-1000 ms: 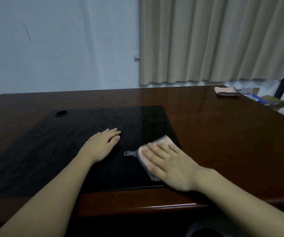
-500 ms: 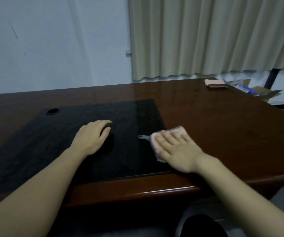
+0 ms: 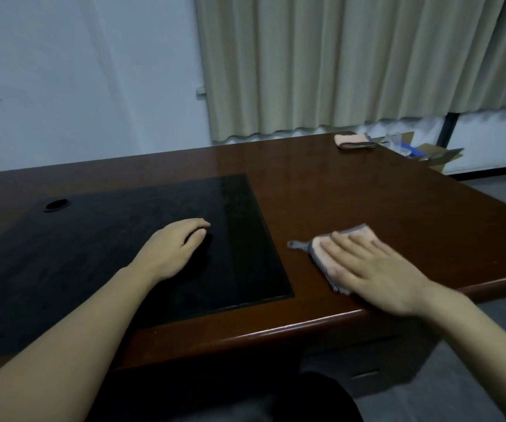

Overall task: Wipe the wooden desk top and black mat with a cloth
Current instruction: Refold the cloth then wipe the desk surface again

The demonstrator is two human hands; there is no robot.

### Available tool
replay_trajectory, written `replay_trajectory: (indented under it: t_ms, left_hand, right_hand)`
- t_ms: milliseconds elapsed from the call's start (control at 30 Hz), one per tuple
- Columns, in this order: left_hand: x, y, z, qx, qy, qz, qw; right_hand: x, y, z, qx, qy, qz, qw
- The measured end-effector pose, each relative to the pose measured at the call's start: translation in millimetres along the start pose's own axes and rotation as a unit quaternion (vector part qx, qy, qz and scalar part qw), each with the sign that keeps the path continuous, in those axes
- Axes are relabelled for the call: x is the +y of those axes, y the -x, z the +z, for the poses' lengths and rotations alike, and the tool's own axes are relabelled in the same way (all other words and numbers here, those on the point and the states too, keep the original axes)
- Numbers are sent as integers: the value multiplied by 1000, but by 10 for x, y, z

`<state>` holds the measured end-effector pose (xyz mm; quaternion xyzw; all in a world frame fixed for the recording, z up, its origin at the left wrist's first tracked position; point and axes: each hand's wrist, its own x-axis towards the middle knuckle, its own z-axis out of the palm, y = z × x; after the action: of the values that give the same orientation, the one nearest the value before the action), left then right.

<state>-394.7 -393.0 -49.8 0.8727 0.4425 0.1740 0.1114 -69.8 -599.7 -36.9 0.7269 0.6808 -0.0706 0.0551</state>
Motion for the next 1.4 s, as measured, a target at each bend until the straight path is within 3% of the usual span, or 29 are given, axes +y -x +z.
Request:
replay_trajectory:
  t_ms: [133,300,433,500,667,800,1000,1133,1200,1300,1400]
  left_hand:
    - [-36,95,-77,22,-2,-11,1000]
    - [-24,80,-142,30,-4,-19,999]
    - [97,-106,-99,34,21,-23,999]
    - [144,-180,-65,30,26,-19,999]
    - [165,-178,48,22,41,-17,999]
    - [128,-131,111,13,32,-13,999]
    - [108,-155,127,10,22,-30,999]
    - [94,-169,142,4,28,-33,999]
    - [81,-177,139,4,29,-33,999]
    - [87,-169,142,3,26,-29,999]
    - [81,-196,138,2,19,-28,999]
  right_hand:
    - [-49,-609,-100,-23,-42,42,998]
    - [-924,-723,-39,-17,8,-85,996]
    - [-843,-289,25,8,-43,-169,985]
    - [-507,-224,-22,-1,-47,-151,987]
    - [463,-762,-48,-3,-15,10,1000]
    - [435,-1240,-202,-10,-56,95,994]
    - [-472,-1295,-210,-21,-14,-60,998]
    - [-314,-853,-97,15,-32,-166,985]
    - [92,-882,-102,43,-85,-115,989]
    - [734,-1184,-175,19,-56,53,997]
    - [842,-1525,-279,-11,-53,158,986]
